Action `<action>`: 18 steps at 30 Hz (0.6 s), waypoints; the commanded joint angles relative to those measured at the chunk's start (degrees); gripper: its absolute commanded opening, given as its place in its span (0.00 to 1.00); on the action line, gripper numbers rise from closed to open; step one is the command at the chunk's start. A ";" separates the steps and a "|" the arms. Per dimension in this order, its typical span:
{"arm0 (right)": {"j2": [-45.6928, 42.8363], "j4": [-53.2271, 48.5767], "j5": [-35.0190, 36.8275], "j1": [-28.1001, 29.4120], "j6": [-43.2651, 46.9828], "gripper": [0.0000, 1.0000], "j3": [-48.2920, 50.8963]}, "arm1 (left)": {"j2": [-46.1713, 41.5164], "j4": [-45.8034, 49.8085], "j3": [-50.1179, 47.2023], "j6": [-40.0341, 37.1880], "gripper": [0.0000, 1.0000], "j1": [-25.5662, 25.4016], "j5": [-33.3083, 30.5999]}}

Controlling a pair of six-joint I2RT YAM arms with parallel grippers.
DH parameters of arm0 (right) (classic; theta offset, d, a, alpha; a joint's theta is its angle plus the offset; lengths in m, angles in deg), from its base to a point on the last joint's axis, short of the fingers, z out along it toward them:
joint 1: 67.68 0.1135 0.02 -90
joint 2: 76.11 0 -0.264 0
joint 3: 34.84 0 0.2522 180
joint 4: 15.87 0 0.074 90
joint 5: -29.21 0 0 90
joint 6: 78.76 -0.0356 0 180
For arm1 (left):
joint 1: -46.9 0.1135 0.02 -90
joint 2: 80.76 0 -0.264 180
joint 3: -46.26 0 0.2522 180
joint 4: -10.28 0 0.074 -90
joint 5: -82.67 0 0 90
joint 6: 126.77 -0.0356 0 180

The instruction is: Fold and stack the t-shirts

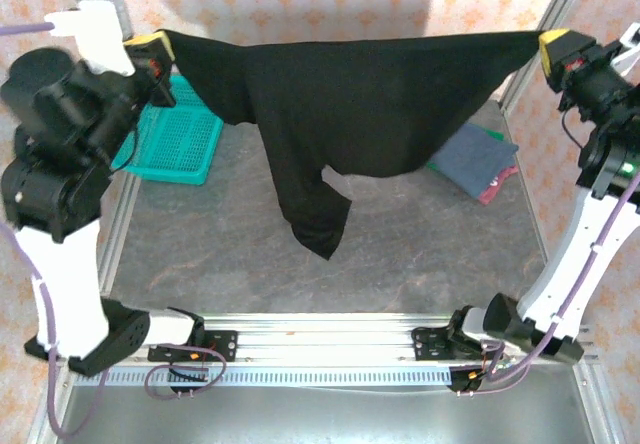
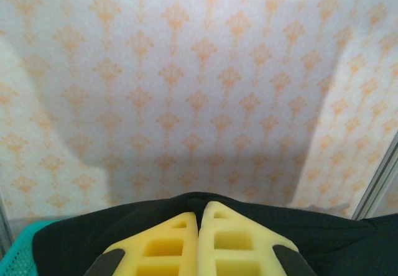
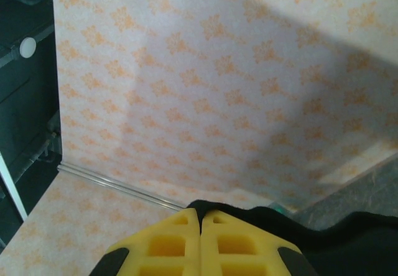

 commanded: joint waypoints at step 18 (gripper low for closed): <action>-11.36 -1.26 1.62 -0.59 -8.55 0.00 3.17 | 2.98 -0.60 16.11 -2.34 0.00 0.74 4.78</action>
